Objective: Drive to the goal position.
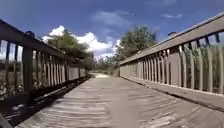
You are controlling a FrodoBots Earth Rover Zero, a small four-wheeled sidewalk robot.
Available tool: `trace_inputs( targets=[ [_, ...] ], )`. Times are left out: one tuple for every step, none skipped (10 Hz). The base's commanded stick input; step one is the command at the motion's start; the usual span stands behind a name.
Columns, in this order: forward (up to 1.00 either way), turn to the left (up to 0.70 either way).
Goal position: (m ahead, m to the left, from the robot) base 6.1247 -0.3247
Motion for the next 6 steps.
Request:
trace_inputs(
  targets=[
    [0.5,0.0],
    [0.5,0.0],
    [0.5,0.0],
    [0.5,0.0],
    [0.5,0.0],
    [0.5,0.0]
  ],
)
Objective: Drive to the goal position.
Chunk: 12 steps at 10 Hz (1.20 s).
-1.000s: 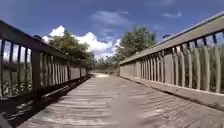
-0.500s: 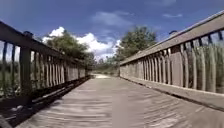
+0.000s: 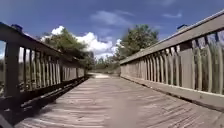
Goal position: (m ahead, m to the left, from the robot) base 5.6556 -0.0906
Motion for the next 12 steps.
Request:
trace_inputs(
  targets=[
    [0.5,0.0],
    [0.5,0.0],
    [0.5,0.0],
    [0.5,0.0],
    [0.5,0.0],
    [0.5,0.0],
    [0.5,0.0],
    [0.5,0.0],
    [0.5,0.0],
    [0.5,0.0],
    [0.5,0.0],
    [0.5,0.0]
  ],
)
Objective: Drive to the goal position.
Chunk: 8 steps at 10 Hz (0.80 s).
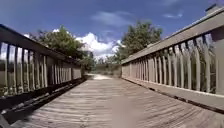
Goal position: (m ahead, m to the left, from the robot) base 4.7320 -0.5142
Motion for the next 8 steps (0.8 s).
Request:
trace_inputs(
  targets=[
    [0.5,0.0],
    [0.5,0.0],
    [0.5,0.0],
    [0.5,0.0],
    [0.5,0.0],
    [0.5,0.0],
    [0.5,0.0],
    [0.5,0.0]
  ],
)
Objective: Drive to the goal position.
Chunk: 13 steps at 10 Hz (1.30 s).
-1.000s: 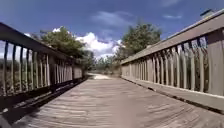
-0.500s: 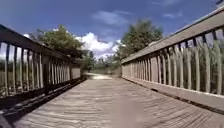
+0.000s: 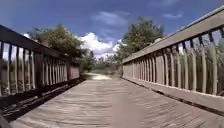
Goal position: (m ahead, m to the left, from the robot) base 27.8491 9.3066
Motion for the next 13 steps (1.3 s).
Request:
trace_inputs(
  targets=[
    [0.5,0.0],
    [0.5,0.0],
    [0.5,0.0],
    [0.5,0.0],
    [0.5,0.0],
    [0.5,0.0],
    [0.5,0.0],
    [0.5,0.0],
    [0.5,0.0],
    [0.5,0.0],
    [0.5,0.0],
    [0.5,0.0],
    [0.5,0.0]
  ],
)
